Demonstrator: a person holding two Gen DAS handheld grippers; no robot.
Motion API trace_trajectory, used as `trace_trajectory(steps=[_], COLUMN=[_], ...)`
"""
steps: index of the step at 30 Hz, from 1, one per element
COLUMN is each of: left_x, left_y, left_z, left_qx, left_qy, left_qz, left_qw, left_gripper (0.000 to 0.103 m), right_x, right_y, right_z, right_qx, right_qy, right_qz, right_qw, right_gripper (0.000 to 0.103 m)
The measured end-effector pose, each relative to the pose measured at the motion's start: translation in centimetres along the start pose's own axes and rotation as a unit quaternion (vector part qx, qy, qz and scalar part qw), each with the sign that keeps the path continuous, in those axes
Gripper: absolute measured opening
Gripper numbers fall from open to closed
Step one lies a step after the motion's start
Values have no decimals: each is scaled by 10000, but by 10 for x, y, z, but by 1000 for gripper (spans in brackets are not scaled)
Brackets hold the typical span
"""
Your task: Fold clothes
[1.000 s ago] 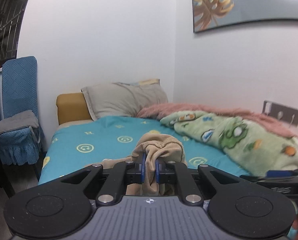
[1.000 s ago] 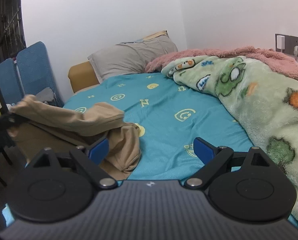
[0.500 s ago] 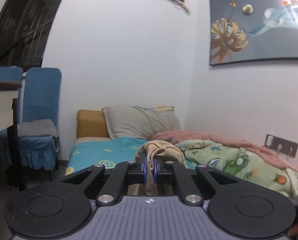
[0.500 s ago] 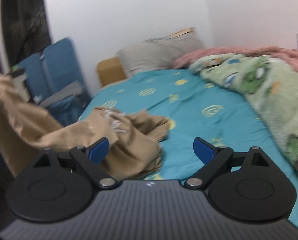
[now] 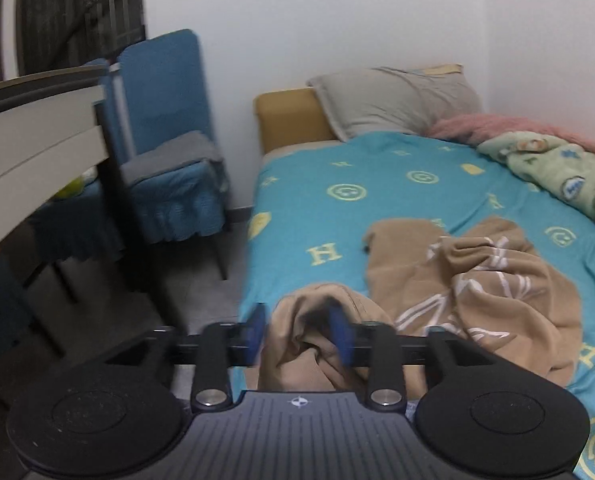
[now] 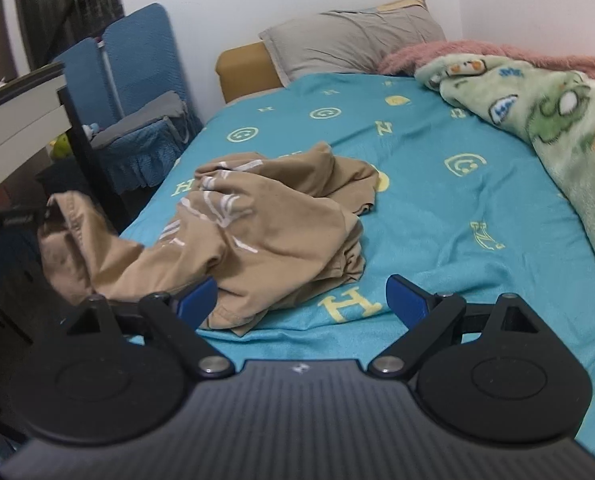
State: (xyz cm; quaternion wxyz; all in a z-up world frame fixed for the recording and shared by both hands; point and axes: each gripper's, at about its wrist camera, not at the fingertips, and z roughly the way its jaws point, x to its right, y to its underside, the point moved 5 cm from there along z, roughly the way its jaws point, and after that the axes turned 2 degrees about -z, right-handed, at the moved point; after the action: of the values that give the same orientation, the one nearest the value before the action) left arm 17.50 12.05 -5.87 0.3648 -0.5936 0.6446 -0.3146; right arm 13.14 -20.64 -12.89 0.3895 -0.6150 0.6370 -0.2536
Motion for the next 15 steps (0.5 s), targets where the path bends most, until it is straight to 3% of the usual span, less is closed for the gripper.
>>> trace_trajectory(steps=[4,8,11,15], left_x=[1,46,91,136], left_y=[-3,10,27,55], left_z=[-40,-69,-72,-57], left_qx=[436,687,631,487], left_qy=[-96,452,958,1161], left_qz=[5,819,1758,2796], left_qw=[9990,9932,9777,9518], left_gripper=[70,74,74,74], right_x=[5,8,10,14], right_y=[0,-1,-1,-2], right_z=[0,-1,-3,-7], right_qx=[-7,-15,-1,36], right_qy=[42,14,28,40], right_qz=[126,235,264,402], right_qw=[9999,9997,9996,9992], right_gripper=[93,93,93,93])
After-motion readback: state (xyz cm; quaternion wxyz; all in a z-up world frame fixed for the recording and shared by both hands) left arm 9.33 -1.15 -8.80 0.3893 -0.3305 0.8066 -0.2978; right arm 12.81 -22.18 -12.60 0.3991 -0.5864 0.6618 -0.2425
